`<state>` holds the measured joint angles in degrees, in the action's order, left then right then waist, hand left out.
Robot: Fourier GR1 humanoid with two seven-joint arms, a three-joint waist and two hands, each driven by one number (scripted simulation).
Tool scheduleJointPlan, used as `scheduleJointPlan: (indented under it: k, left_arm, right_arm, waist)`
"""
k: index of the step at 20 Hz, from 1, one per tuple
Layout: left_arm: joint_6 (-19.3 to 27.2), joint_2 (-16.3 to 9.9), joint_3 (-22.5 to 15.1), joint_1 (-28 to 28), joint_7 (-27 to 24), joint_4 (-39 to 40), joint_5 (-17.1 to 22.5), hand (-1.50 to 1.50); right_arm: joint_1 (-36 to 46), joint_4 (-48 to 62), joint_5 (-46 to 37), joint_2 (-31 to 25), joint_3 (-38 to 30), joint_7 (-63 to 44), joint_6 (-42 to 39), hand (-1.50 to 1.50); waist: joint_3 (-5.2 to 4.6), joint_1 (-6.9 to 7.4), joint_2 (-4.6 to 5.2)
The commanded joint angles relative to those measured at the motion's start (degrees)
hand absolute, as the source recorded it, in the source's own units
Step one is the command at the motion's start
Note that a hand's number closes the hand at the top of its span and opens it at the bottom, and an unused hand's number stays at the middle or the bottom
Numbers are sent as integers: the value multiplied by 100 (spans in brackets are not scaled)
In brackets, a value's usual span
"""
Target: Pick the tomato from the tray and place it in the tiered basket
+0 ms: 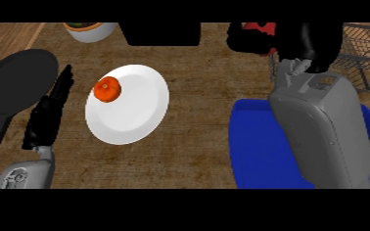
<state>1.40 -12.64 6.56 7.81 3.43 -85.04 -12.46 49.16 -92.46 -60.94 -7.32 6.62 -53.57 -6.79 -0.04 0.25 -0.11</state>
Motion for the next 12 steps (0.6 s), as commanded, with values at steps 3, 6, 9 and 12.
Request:
scheduleJointPlan:
  k: [3, 6, 9, 12]
  left_arm:
    - [51, 64, -8, -54, -118, 111, -83, 0]
    - [133, 153, -50, 107, 104, 33, -131, 0]
    - [-21, 29, 114, 71, -525, 557, -6, 0]
    - [8, 132, -12, 33, -77, 115, -42, 0]
  right_arm:
    - [387, 249, 780, -412, -971, 543, -267, 150]
    - [161, 998, 589, -842, -912, 1381, 28, 150]
    - [356, 1617, 422, -993, -930, 1659, 188, 150]
    - [378, 1843, -54, -1222, -725, 1552, 103, 150]
  waist:
    - [3, -4, 13]
    - [4, 10, 28]
    - [-1, 21, 43]
    - [1, 26, 25]
